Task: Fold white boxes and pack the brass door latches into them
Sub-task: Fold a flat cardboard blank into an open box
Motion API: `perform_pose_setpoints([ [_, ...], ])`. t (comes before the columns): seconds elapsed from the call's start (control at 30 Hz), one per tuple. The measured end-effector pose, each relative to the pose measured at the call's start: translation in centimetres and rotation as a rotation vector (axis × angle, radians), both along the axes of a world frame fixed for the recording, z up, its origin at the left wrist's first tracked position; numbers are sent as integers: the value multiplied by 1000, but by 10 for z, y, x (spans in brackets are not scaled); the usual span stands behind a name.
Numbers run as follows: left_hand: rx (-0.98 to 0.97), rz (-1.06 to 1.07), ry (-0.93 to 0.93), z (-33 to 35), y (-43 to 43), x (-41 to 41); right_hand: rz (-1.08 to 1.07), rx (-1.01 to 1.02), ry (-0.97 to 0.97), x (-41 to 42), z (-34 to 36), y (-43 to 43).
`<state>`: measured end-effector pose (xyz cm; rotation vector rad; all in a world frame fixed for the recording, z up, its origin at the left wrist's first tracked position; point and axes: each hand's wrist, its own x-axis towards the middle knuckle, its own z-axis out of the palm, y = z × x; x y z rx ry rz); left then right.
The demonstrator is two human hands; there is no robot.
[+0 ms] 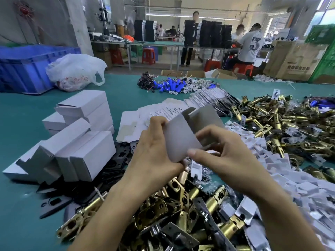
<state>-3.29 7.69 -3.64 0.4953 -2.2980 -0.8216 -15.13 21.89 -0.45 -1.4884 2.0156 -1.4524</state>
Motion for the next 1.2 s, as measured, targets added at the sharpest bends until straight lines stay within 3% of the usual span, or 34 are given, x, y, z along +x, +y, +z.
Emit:
perform_pose_setpoints([
  [0.17, -25, -40, 98, 6, 6, 1, 82, -83, 31, 6, -1, -4],
  [0.33, 31, 87, 181, 5, -5, 2, -62, -191, -164, 7, -1, -7],
  [0.4, 65, 135, 190, 4, -8, 1, -91, -34, -137, 2, -3, -3],
  [0.53, 89, 208, 250, 6, -9, 2, -106, 671, 226, -12, -16, 4],
  [0.6, 61, 233, 248, 6, -9, 2, -120, 812, 221, -21, -16, 12],
  [0.87, 105, 255, 145, 0, -13, 2, 36, 924, -69, -34, -7, 30],
  [1.0, 112, 259, 128, -1, -13, 2, 45, 946, -47, -30, -10, 25],
  [1.1, 104, 247, 106, -2, -12, 2, 80, 869, -50, -34, -7, 29],
  [1.2, 97, 239, 75, -2, -10, 2, 211, 721, -170, -37, -1, 35],
])
